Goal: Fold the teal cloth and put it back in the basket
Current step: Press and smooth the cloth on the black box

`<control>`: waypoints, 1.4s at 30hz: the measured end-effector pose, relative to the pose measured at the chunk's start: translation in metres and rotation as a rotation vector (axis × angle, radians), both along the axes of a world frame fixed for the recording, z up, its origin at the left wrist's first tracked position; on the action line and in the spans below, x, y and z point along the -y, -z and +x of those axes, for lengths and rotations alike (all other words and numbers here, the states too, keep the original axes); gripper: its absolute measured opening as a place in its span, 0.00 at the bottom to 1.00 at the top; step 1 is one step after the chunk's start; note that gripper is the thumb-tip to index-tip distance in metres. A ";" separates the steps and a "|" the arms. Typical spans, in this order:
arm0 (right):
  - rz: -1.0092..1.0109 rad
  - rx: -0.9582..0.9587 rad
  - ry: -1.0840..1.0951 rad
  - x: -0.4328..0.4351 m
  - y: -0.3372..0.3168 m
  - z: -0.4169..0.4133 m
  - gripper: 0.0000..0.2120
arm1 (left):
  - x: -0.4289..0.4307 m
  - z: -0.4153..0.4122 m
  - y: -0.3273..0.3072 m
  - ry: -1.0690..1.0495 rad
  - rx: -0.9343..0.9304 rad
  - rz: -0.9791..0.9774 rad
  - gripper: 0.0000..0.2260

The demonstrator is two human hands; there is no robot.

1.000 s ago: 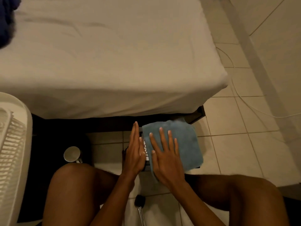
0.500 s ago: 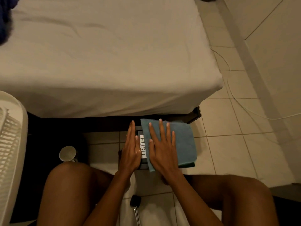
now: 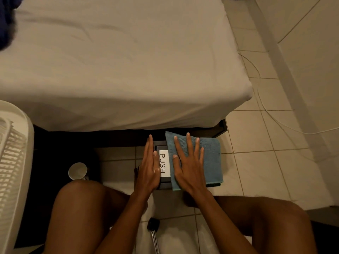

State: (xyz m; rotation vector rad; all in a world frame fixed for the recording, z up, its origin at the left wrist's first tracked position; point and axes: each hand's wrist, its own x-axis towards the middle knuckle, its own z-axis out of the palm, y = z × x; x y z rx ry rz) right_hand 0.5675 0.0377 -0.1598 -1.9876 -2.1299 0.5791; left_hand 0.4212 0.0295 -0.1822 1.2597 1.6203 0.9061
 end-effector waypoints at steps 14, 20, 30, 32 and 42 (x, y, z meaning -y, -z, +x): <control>0.028 0.036 -0.035 -0.003 -0.001 0.006 0.30 | 0.000 0.000 -0.003 -0.002 -0.017 -0.006 0.23; 0.059 0.087 -0.374 -0.004 -0.007 0.015 0.28 | 0.001 0.001 -0.003 -0.001 0.013 0.008 0.23; 0.049 0.071 -0.370 -0.003 -0.005 0.019 0.29 | 0.000 0.000 -0.001 0.002 0.004 0.014 0.23; 0.051 0.032 -0.227 -0.003 -0.002 0.017 0.30 | 0.000 0.000 0.001 0.017 -0.066 0.038 0.23; 0.059 0.037 -0.089 -0.003 0.005 0.017 0.32 | -0.002 0.000 0.009 0.145 -0.626 0.140 0.27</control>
